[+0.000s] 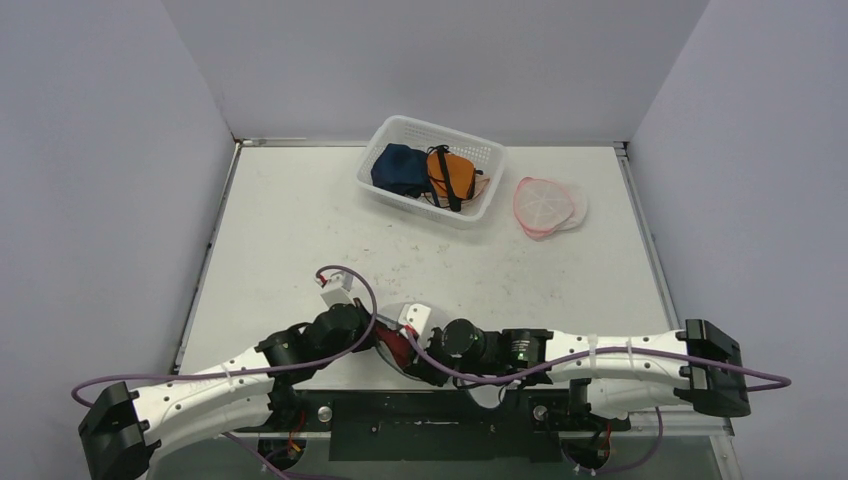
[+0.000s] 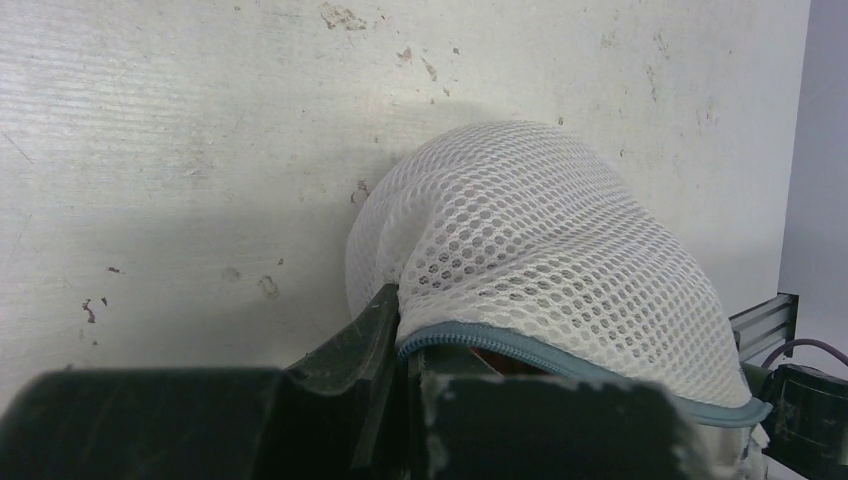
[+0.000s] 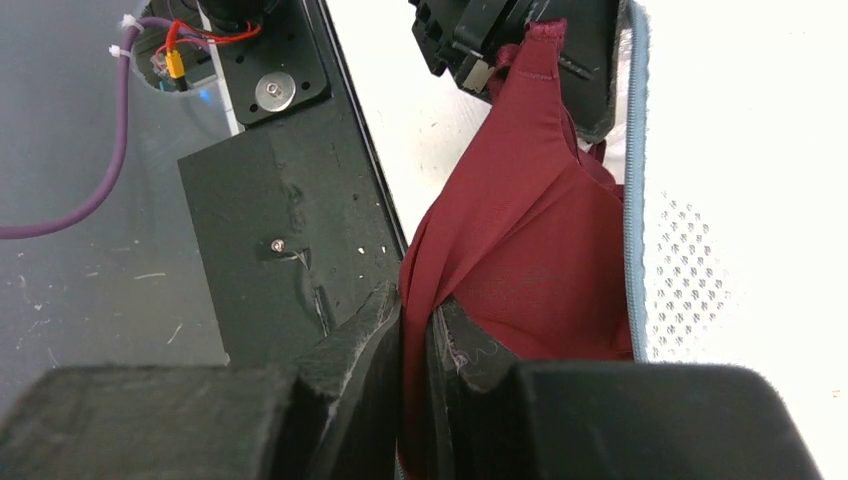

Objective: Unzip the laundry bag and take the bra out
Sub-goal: Pick up the bra from the laundry bag.

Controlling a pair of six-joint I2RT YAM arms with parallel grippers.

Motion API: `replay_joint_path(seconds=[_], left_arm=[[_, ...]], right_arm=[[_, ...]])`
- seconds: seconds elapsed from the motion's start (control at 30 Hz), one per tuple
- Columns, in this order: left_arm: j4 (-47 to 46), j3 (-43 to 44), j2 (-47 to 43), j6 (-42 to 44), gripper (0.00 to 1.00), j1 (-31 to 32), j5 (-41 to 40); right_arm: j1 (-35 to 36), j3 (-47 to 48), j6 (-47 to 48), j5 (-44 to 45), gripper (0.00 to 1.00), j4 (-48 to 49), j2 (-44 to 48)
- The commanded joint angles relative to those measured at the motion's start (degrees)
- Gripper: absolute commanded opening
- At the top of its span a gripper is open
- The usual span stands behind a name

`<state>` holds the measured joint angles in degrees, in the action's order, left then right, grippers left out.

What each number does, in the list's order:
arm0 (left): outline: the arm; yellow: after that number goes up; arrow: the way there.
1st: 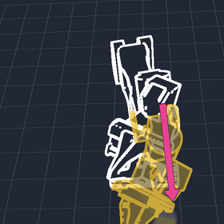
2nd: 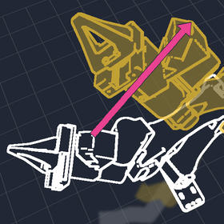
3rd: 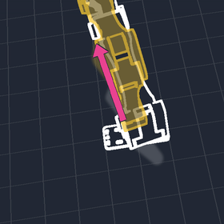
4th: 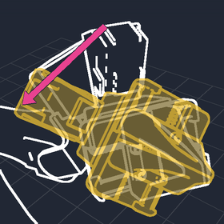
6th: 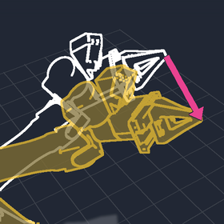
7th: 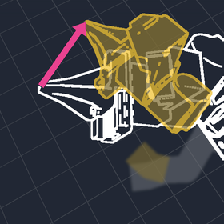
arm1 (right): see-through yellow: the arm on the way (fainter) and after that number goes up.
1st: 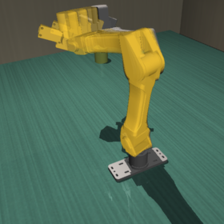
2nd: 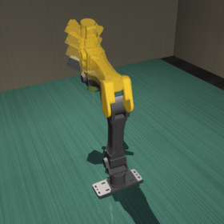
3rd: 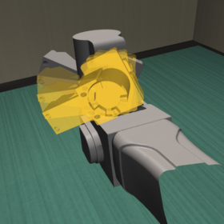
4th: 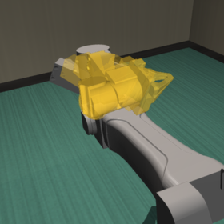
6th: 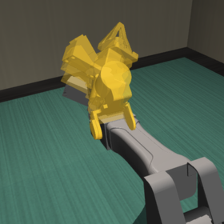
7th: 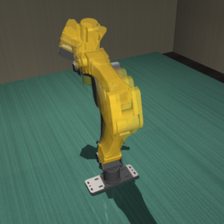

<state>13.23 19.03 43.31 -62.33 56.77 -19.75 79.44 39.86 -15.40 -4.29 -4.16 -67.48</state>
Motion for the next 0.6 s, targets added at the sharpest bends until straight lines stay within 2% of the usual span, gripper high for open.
replay_joint_path(seconds=[0.0, 0.17, 0.33, 0.57], left_arm=[[-3.4, 2.3, 0.5, 0.8, 0.0, -0.6, -1.7], [-3.6, 2.2, 0.4, 0.8, 0.0, -0.8, -1.8], [-4.1, 2.2, 0.7, 0.8, 0.0, -1.0, -2.0], [-7.7, 5.1, 5.5, 2.0, 0.0, -1.5, -1.6]], right_arm=[[-0.9, 2.9, 1.2, -2.8, 0.05, 0.2, 4.6], [-2.4, 3.6, 1.5, -1.1, 0.05, -1.1, 8.5], [-3.6, 3.2, 1.1, 4.9, 0.05, -1.0, 12.7], [-7.6, -0.9, -2.6, 13.2, 0.05, 5.6, 18.7]])
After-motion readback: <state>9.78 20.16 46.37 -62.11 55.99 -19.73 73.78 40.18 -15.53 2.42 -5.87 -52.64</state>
